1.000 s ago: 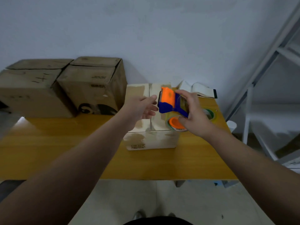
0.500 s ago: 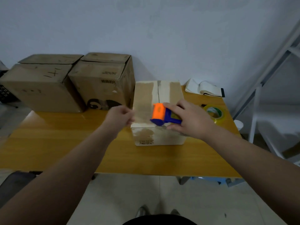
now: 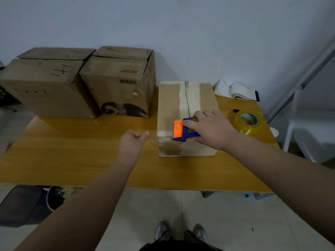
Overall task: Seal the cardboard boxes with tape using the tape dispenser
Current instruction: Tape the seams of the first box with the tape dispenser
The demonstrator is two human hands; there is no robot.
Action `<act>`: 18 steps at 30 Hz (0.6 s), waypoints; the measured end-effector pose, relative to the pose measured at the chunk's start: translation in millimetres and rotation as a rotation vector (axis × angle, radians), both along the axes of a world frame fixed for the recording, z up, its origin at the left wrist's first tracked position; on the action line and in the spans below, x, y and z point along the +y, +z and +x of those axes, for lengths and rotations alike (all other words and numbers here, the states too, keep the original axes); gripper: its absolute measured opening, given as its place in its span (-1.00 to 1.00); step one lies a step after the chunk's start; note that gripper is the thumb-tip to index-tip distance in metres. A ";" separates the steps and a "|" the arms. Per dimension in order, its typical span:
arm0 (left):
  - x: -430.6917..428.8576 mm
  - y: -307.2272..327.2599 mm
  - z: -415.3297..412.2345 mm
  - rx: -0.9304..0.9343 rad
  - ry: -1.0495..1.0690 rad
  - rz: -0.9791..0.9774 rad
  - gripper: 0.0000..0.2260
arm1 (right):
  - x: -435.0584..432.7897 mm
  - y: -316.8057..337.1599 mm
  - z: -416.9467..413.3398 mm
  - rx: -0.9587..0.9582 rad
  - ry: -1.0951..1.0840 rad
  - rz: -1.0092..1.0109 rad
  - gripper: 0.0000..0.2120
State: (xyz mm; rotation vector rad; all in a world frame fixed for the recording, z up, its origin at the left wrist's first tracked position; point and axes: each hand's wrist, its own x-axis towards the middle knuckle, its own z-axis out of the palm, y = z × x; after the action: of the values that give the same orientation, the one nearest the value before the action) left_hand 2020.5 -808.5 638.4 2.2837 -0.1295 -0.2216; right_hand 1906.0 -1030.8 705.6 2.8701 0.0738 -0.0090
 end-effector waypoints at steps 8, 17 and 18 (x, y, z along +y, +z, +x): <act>5.2 -16.9 16.8 -0.018 -0.015 -0.036 -0.73 | 14.8 -4.9 12.2 0.025 -0.040 -0.008 -0.43; 7.3 -32.0 18.2 -0.006 -0.015 -0.043 -0.75 | 19.5 -8.3 9.8 0.054 -0.088 0.014 -0.44; 8.0 -34.3 18.0 0.000 -0.014 -0.041 -0.75 | 19.7 -9.4 10.1 0.057 -0.091 0.012 -0.44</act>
State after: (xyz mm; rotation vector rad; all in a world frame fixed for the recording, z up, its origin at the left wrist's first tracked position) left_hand 2038.5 -800.5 604.1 2.2423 -0.1482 -0.2243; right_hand 1916.1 -1011.1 696.2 2.8829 -0.0456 -0.1091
